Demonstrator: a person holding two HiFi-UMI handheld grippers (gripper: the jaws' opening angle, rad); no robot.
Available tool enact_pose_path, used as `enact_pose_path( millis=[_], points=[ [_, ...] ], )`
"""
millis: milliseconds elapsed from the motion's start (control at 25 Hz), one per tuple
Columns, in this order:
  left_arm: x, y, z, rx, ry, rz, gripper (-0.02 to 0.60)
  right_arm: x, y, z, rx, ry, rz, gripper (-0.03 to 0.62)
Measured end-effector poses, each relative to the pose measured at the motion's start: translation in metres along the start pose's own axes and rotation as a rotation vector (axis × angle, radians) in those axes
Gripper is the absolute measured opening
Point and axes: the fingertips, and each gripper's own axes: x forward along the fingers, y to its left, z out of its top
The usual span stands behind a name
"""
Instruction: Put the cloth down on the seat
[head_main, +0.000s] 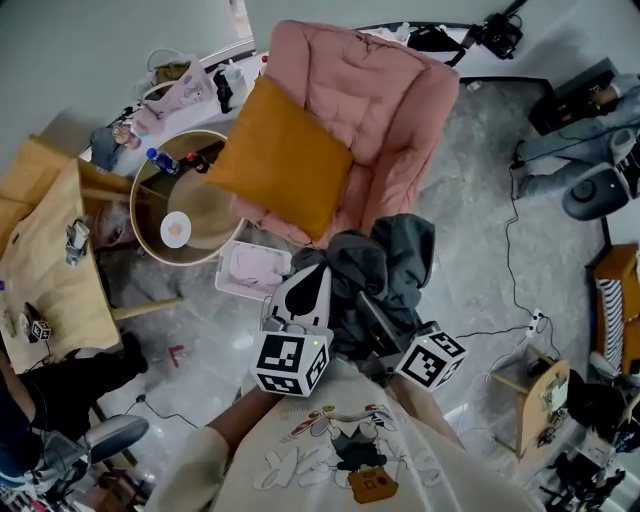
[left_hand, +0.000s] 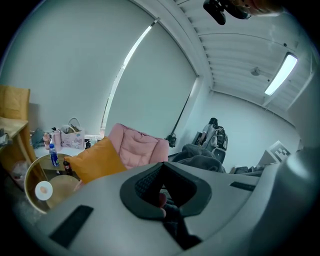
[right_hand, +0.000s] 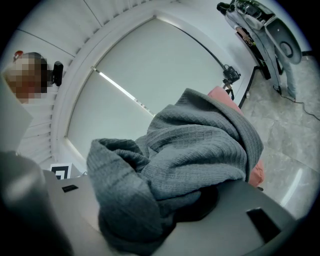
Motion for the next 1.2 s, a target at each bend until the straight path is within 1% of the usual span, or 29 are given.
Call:
enact_pose_path(
  millis=[120, 200, 360, 520, 760, 1000, 1200],
  points=[
    [0.001, 0.007, -0.007, -0.009, 0.024, 0.021, 0.004, 0.006, -0.007, -0.003, 0.028, 0.017, -0.003, 0.227],
    [0.006, 0.015, -0.007, -0.025, 0.032, 0.043, 0.003, 0.015, -0.010, 0.001, 0.027, 0.031, 0.004, 0.227],
    [0.025, 0.024, 0.001, -0.030, 0.036, 0.085, 0.003, 0.034, -0.015, 0.016, 0.018, 0.066, 0.030, 0.227],
    [0.051, 0.029, 0.013, -0.028, 0.037, 0.120, 0.003, 0.050, -0.033, 0.038, 0.033, 0.089, 0.052, 0.227],
    [0.109, 0.021, 0.030, -0.015, 0.050, 0.157, 0.004, 0.071, -0.063, 0.090, 0.027, 0.117, 0.094, 0.226],
    [0.181, -0.010, 0.051, 0.012, 0.072, 0.167, 0.004, 0.073, -0.106, 0.158, 0.030, 0.117, 0.123, 0.227],
    [0.233, -0.035, 0.070, 0.049, 0.067, 0.187, 0.003, 0.072, -0.140, 0.213, 0.013, 0.110, 0.154, 0.227]
  ],
)
